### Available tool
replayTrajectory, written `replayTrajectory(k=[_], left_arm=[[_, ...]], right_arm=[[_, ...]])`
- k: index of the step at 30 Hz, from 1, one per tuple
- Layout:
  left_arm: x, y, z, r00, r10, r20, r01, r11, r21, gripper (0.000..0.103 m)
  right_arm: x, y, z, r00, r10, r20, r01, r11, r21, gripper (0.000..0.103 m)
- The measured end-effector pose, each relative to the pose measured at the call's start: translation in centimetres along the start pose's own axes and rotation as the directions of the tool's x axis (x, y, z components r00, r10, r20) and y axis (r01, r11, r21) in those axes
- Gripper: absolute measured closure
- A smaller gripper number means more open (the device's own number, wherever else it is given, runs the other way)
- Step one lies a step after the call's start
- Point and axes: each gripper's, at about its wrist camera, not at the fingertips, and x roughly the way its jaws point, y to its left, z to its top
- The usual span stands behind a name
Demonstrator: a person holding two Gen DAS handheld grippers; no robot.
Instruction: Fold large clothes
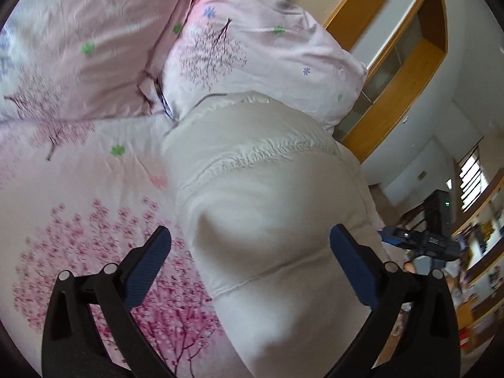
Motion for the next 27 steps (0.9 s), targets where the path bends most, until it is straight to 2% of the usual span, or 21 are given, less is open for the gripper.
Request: replayTrajectory(k=[2,5,8,12,20,27], left_arm=[[0.6,-0.1,0.1,1.0,0.011,-0.018,-0.011,1.0,0.007,0.002],[1.5,-1.0,0.0,0.998,0.037,-0.043,-0.035,0.998,0.05,0.002],[1.9,-1.8,-0.1,0.997,0.055,-0.047,-0.051,0.995,0.083,0.002],[2.3,-2.5,0.1,0.996,0.073,-0.052,-0.067,0.992,0.109,0.002],[2.9,-2.4,0.0,0.996,0.055,-0.068,-0.048,0.994,0.097,0.002],[3.2,-2.1,0.1,0.997,0.032,-0.074,-0.025,0.996,0.089,0.002]], right_arm=[[0.7,-0.3,0.7,1.0,0.01,-0.009,-0.01,1.0,0.009,0.001],[2.3,-1.1,1.7,0.994,0.089,-0.066,-0.084,0.994,0.074,0.001],[4.3,-2.5,2.5,0.969,0.194,-0.155,-0.166,0.97,0.177,0.001],[5.8,-3.3,2.6,0.931,0.27,-0.245,-0.208,0.946,0.25,0.001],[8.2,-4.4,2.2,0.854,0.398,-0.336,-0.297,0.902,0.313,0.001],[8.7,-4.5,1.9,0.826,0.431,-0.364,-0.32,0.889,0.327,0.001]])
